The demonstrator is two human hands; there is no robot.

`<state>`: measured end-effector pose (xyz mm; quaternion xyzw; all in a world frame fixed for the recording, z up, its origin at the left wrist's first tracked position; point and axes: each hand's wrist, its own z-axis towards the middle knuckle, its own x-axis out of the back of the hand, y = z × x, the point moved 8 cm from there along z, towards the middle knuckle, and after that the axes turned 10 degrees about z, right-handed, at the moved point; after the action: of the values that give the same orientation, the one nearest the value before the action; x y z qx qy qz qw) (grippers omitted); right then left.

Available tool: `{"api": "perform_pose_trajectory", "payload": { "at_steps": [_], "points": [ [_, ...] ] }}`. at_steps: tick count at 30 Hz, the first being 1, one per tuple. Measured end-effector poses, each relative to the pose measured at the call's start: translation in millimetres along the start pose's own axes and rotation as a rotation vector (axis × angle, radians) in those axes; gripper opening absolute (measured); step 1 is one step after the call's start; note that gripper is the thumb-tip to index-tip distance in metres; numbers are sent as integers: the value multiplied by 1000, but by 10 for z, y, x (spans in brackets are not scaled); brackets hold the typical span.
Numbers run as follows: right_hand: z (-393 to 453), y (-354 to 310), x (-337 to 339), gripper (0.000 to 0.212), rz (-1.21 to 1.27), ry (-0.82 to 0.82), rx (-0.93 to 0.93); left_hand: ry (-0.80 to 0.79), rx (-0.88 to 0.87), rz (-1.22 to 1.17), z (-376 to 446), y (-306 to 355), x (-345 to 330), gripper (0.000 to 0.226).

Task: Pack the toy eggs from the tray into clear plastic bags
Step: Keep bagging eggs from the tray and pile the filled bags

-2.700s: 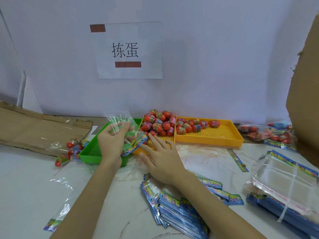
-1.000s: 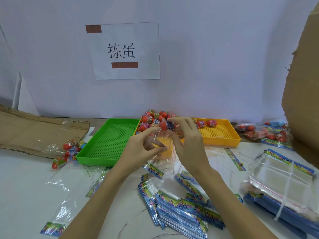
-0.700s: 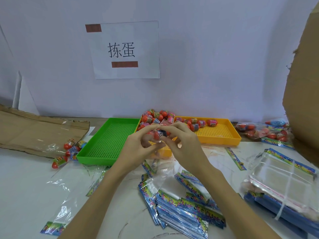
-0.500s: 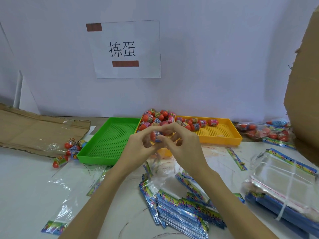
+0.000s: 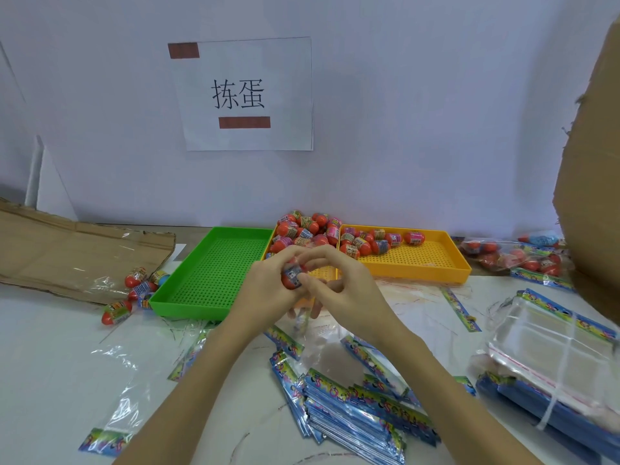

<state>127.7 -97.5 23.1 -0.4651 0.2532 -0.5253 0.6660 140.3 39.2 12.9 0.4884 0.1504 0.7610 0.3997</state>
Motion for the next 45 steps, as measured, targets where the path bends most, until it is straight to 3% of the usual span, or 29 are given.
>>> {"api": "perform_pose_trajectory", "payload": {
  "at_steps": [3,6,12,17,25,29,35,40,45],
  "points": [
    [-2,27,50,11,-31,56,-4,-15,-3,56,-6,17,-38,41],
    [7,49,179,10,-51,161,-8,-96,140,-191,3,-83,-70,49],
    [21,125,342,10,-26,243,-58,-168,202,-448,-16,-59,-61,20],
    [-7,177,234,12,115,229,-87,-172,212,-543,-9,-27,-67,20],
    [-15,175,106,23,133,89,-135,-164,237,-520,-7,-21,-41,29],
    [-2,163,64,13,111,10,-147,-157,237,-531,-7,-34,-29,28],
    [11,200,83,18,84,-21,-171,-174,258,-537,-12,-49,-35,32],
    [12,166,186,13,-16,35,-93,-188,272,-401,-15,-97,-47,38],
    [28,77,237,18,80,157,-44,-196,239,-394,-5,-108,-15,35]
  ]
}}
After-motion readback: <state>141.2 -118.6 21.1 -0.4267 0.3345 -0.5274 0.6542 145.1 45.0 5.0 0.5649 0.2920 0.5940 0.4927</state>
